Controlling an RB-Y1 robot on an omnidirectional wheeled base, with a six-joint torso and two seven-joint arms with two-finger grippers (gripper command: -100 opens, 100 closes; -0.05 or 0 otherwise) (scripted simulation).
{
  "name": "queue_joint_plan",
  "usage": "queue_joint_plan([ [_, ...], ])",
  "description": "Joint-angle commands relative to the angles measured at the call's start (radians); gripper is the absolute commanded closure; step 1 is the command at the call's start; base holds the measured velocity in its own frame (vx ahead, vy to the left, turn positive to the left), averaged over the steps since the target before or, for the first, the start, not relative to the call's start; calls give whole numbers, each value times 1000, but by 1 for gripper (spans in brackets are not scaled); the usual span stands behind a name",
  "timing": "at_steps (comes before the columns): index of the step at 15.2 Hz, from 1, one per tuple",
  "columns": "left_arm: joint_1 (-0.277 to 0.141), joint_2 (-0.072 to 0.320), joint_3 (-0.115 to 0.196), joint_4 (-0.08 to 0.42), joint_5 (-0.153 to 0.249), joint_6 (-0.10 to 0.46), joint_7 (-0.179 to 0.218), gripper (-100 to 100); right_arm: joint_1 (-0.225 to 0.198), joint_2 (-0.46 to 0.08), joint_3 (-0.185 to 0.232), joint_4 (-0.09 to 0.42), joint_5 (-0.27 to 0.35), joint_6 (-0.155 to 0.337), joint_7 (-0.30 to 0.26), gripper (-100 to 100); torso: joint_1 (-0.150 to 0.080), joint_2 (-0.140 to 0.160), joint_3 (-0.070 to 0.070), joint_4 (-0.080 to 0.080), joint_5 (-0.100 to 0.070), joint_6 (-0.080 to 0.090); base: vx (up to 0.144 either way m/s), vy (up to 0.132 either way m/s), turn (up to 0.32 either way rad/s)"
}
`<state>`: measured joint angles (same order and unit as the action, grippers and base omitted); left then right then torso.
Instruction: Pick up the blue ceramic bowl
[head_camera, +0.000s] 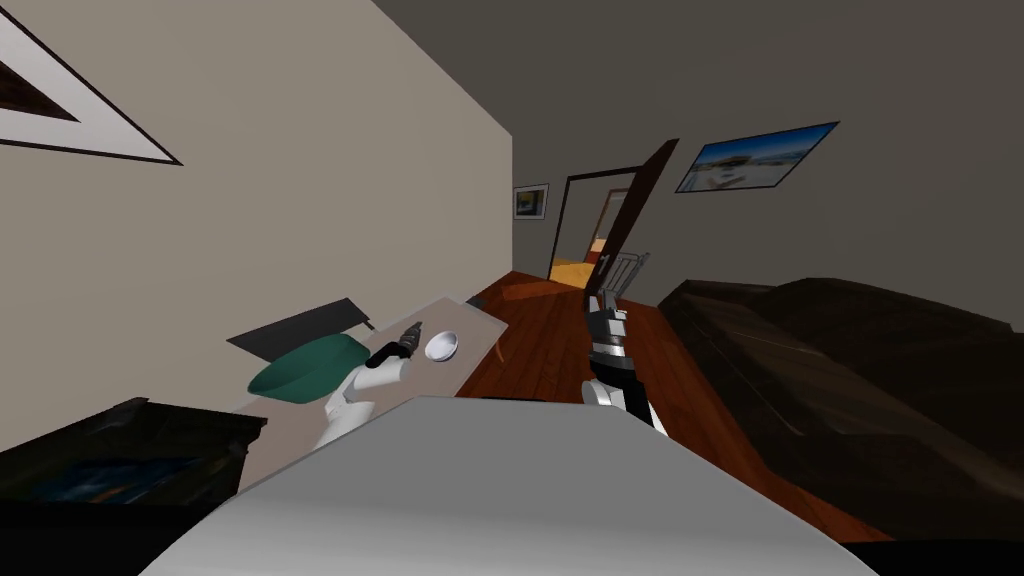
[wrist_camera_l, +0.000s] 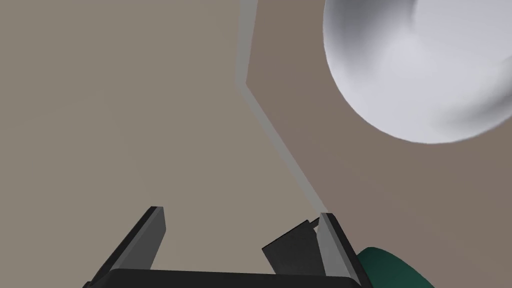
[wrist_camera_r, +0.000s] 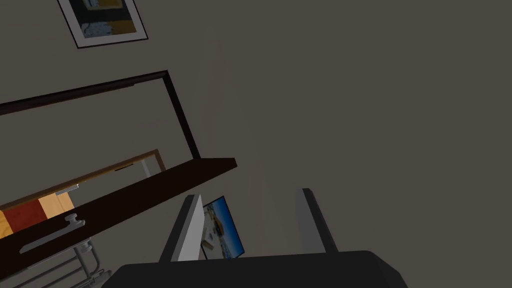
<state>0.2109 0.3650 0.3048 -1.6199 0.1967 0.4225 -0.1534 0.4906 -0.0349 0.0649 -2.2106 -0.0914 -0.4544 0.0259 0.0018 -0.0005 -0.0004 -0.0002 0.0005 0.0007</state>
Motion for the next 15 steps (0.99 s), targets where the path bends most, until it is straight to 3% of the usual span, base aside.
queue_joint_plan([
  [1,-12,-7,11,35,-1,50,-6,-100,0,0,0,0,0,0,0,0,0,0,0,0,0,0,-8,24,-161],
  [2,-12,-7,11,35,-1,56,-6,-100,0,0,0,0,0,0,0,0,0,0,0,0,0,0,-6,21,-35],
  [3,-29,-5,26,74,6,89,-10,-100,0,0,0,0,0,0,0,0,0,0,0,0,0,-1,-5,19,-114],
  [5,-46,-3,40,101,12,132,-15,-100,0,0,0,0,0,0,0,0,0,0,0,0,0,0,-7,21,-164],
  [7,-46,-3,40,113,12,159,-15,-100,0,0,0,0,0,0,0,0,0,0,0,0,0,-1,-7,22,-98],
  [8,-62,-3,53,150,18,191,-19,-100,0,0,0,0,0,0,0,0,0,0,0,0,0,-1,-4,15,-149],
  [10,-62,-3,53,150,18,209,-19,-100,0,0,0,0,0,0,0,0,0,0,0,0,0,-1,-4,17,-94],
  [11,-78,-2,66,187,25,243,-24,-100,0,0,0,0,0,0,0,0,0,0,0,0,0,-1,-5,15,-115],
  [13,-78,-2,66,187,25,257,-24,-100,0,0,0,0,0,0,0,0,0,0,0,0,0,-1,-5,19,-91],
  [14,-93,-2,79,222,30,293,-28,-100,0,0,0,0,0,0,0,0,0,0,0,0,0,-1,-7,18,-115],
  [15,-93,-2,79,222,30,303,-28,-100,0,0,0,0,0,0,0,0,0,0,0,0,0,0,-7,20,-126],
])
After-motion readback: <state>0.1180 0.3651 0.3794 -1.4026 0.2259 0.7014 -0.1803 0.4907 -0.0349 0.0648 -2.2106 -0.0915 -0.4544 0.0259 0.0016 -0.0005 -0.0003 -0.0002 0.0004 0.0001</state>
